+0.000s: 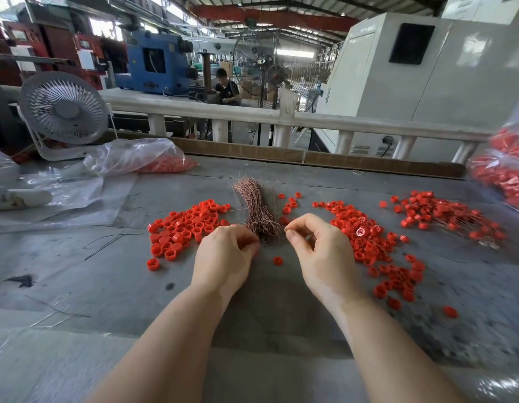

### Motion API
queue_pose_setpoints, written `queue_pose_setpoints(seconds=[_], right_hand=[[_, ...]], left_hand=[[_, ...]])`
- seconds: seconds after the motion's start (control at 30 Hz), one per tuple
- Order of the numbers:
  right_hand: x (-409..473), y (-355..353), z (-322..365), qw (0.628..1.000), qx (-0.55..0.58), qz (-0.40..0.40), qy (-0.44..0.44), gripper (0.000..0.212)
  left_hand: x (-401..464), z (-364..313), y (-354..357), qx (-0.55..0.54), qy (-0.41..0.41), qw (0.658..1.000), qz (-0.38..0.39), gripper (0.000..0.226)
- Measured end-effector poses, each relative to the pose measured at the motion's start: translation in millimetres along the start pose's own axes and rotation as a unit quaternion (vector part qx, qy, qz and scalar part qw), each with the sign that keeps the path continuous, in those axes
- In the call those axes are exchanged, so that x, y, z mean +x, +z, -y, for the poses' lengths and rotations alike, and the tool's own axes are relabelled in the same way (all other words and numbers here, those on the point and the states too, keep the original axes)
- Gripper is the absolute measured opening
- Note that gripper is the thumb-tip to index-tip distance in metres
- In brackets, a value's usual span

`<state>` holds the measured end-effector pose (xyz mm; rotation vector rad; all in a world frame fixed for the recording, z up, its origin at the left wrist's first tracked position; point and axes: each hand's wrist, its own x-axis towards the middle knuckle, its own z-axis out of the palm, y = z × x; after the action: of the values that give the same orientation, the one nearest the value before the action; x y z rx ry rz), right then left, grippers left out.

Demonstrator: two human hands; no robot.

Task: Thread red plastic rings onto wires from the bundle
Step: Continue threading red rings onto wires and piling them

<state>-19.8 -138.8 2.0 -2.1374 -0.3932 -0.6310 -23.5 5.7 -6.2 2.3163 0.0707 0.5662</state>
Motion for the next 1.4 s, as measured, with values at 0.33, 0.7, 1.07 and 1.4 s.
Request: queue_pose_setpoints(seconds=[0.33, 0.7, 1.07, 1.4], right_hand=[[-1, 0, 0, 1.000, -0.010, 0.001, 0.003, 0.011], [-2, 0, 0, 1.000, -0.018, 0.012, 0.006, 0.010], [-2, 0, -1, 1.000, -0.017, 0.010, 0.006, 0.011], [-1, 1, -1, 1.000, -0.019, 0.013, 0.006, 0.010]], left_hand=[[3, 11, 1, 0.077, -0.021, 0.997, -0.007, 0.043], [1, 14, 5, 0.120, 0.001, 0.993, -0.001, 0.029], [1, 8, 1, 0.034, -0.025, 0.999, -0.023, 0.023], [2, 10, 1, 0.127, 0.024, 0.992, 0.015, 0.027]])
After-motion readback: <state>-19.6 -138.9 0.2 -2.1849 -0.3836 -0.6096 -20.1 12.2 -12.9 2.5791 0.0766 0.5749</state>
